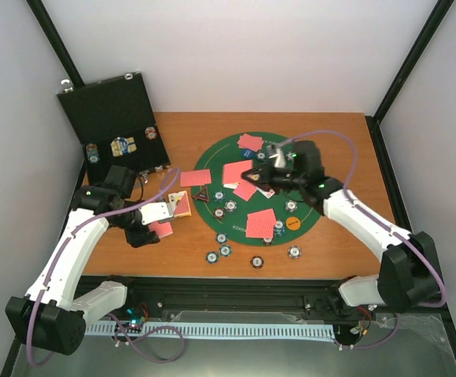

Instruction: Distribute texas hold em gaming equipment

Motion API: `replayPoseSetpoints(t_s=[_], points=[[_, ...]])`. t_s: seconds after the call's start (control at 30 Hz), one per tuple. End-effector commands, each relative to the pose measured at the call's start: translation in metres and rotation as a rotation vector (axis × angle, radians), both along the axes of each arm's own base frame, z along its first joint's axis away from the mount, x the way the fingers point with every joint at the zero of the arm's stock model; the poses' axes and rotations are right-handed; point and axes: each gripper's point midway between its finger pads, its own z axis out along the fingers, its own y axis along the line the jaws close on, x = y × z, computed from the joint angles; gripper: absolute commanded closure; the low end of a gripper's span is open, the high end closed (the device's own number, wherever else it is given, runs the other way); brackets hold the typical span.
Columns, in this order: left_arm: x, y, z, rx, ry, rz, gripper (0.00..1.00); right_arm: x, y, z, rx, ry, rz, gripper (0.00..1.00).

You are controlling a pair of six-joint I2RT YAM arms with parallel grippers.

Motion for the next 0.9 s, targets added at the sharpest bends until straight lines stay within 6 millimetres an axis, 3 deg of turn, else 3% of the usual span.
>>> replayPoseSetpoints(t_s=[0.0,0.1,0.2,0.3,0.53,0.77,0.87], points=[[0.007,0.000,-0.005,0.004,-0.026,0.010,0.74,0.020,-0.075,-0.045,-0.154,0.070,-0.086,0.97],[0.008,0.000,-0.011,0.004,-0.026,0.018,0.74,0.046,-0.121,-0.077,-0.222,0.127,-0.184,0.97],[0.013,-0.001,-0.013,-0.001,-0.036,0.027,0.74,0.064,-0.147,-0.096,-0.218,0.183,-0.246,0.97],[0.021,0.000,-0.013,0.009,-0.044,0.038,0.74,0.079,-0.155,-0.108,-0.248,0.189,-0.255,0.97],[0.024,0.005,-0.034,0.044,-0.035,0.052,0.74,0.103,-0.165,-0.143,-0.344,0.255,-0.246,0.97],[0.020,0.026,-0.076,0.151,-0.056,0.071,0.80,0.105,-0.181,-0.187,-0.480,0.354,-0.259,0.96],[0.024,0.038,-0.091,0.180,-0.096,0.102,0.81,0.103,-0.189,-0.198,-0.532,0.384,-0.278,0.87]])
